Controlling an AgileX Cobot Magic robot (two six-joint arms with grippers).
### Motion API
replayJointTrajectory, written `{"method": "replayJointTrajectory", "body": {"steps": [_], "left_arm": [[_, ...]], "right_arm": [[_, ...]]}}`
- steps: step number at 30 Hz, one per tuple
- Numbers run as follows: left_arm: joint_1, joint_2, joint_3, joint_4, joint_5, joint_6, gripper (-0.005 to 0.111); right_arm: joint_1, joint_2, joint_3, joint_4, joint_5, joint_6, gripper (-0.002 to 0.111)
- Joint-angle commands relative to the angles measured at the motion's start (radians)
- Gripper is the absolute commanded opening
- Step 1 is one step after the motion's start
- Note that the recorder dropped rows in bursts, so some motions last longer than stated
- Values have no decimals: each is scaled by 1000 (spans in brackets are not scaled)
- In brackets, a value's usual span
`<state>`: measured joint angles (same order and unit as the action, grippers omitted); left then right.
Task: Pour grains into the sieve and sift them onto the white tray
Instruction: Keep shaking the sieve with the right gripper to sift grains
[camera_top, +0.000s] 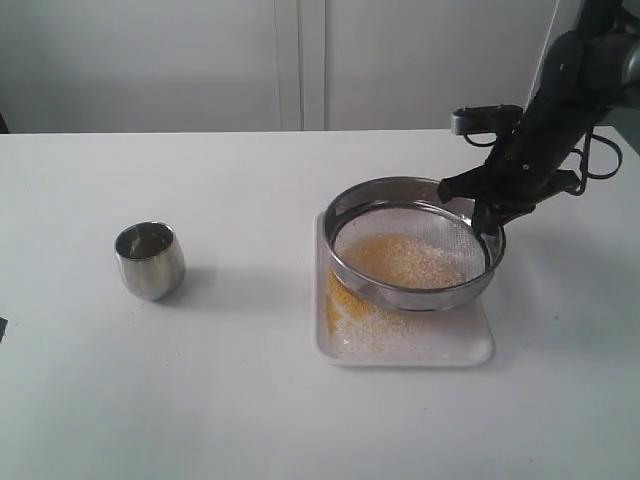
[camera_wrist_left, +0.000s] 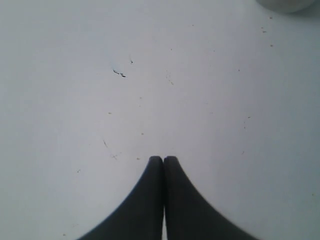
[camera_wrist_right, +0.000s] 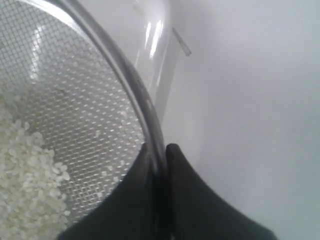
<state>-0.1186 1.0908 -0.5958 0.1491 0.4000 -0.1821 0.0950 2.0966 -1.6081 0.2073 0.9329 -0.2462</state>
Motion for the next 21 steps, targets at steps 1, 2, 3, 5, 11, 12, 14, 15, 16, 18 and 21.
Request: {"method": "replayJointTrajectory", "body": {"steps": [1, 2, 3, 5, 11, 12, 14, 15, 16, 18, 21], "left_arm": [[2, -9, 7, -1, 12, -1, 0], [2, -9, 7, -1, 12, -1, 0], [2, -9, 7, -1, 12, -1, 0], [2, -9, 7, -1, 12, -1, 0], [2, -9, 7, -1, 12, -1, 0], [2, -9, 7, -1, 12, -1, 0], [2, -9, 7, -1, 12, -1, 0], [2, -9, 7, -1, 12, -1, 0], [2, -9, 7, -1, 12, -1, 0], [2, -9, 7, -1, 12, -1, 0], [2, -9, 7, -1, 12, -1, 0]], "right_arm": [[3, -15, -9, 43, 12, -106, 0], [-14, -15, -9, 34, -26, 50, 0], [-14, -15, -9, 57, -18, -12, 0], [-1, -15, -9, 15, 7, -117, 0], [-10, -13, -9, 37, -21, -34, 0], [-13, -13, -9, 52, -37, 33, 0], [-7, -13, -9, 85, -11, -95, 0], [-3, -13, -9, 76, 10, -181, 0], [-3, -13, -9, 62, 8, -168, 0], [-11, -13, -9, 74, -26, 4, 0], [-2, -13, -9, 122, 4, -162, 0]]}}
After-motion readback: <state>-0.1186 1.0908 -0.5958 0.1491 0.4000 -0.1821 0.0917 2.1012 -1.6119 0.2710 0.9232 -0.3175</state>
